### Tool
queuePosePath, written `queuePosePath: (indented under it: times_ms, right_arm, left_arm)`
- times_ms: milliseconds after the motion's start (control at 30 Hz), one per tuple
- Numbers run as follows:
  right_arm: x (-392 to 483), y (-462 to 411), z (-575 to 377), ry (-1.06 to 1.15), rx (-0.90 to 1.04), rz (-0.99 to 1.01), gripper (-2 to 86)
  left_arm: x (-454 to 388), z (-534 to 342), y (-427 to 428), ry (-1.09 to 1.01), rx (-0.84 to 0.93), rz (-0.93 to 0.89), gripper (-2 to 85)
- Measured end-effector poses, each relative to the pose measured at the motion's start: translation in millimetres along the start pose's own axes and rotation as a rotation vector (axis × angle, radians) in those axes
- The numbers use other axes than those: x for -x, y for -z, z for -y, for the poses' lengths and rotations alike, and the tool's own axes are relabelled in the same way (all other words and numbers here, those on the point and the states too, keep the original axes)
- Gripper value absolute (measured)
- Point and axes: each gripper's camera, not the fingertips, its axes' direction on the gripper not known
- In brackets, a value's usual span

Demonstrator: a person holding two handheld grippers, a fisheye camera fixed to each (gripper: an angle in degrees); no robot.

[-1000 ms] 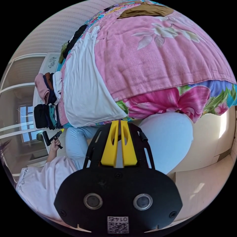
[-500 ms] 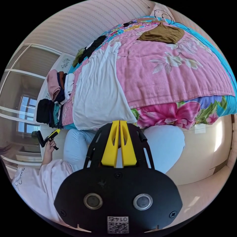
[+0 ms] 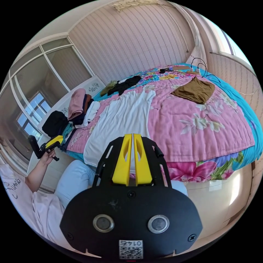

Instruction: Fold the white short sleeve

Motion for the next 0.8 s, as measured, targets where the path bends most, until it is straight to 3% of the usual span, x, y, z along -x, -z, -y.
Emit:
queuePosePath:
  times_ms: [167,500,667,800]
  right_arm:
    - [-29.2,-35.4,62.5,-0.039,0.05,0.027,2.0]
    - [-113.4,-172.4,224.2,-0.14,0.213,-0.027,5.1]
    - [-149.8,-223.5,270.2,-0.294,0.208,0.162,6.6]
    - [-156.6,-223.5,277.8,-0.323,0.183,0.157,5.9]
  left_arm:
    - [12.6,38.1,-72.9,-0.038,0.015,-0.078,5.3]
    - [76.7,171.7,-313.4,-0.081,0.143,-0.249,3.9]
    - [91.2,244.5,-399.4,-0.063,0.187,-0.248,2.5]
    - [86.8,311.8,-496.6,-0.047,0.279,-0.275,1.8]
